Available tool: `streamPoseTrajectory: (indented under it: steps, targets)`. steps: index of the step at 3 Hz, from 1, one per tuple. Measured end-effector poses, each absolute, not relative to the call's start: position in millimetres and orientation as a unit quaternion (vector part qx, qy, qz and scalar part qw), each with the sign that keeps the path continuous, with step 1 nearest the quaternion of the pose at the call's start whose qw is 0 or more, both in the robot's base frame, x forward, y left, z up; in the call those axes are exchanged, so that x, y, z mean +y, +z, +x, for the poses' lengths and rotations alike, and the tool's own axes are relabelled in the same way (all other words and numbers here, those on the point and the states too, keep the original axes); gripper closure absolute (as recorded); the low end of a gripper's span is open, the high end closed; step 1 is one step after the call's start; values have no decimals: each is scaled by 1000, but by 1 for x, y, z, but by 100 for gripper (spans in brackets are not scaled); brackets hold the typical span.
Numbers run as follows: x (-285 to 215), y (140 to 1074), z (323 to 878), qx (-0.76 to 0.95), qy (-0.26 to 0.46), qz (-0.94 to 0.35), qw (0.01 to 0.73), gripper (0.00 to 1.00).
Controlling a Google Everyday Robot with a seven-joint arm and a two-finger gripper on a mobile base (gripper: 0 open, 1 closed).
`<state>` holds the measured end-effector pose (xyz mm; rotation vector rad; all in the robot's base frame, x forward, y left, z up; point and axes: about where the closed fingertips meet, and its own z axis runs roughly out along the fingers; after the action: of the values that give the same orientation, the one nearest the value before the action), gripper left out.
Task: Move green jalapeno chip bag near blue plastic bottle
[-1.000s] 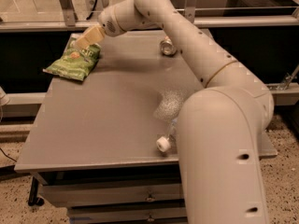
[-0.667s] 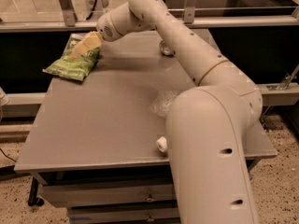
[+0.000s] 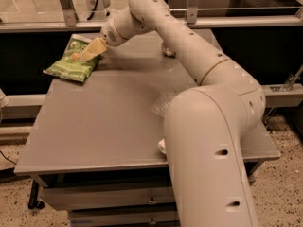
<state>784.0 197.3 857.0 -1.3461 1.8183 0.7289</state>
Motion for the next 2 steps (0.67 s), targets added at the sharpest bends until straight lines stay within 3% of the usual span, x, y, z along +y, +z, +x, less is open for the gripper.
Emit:
streamPoseTrajectory:
  steps: [2]
  targets:
    - [196,852,783,716,284,-520,369,64]
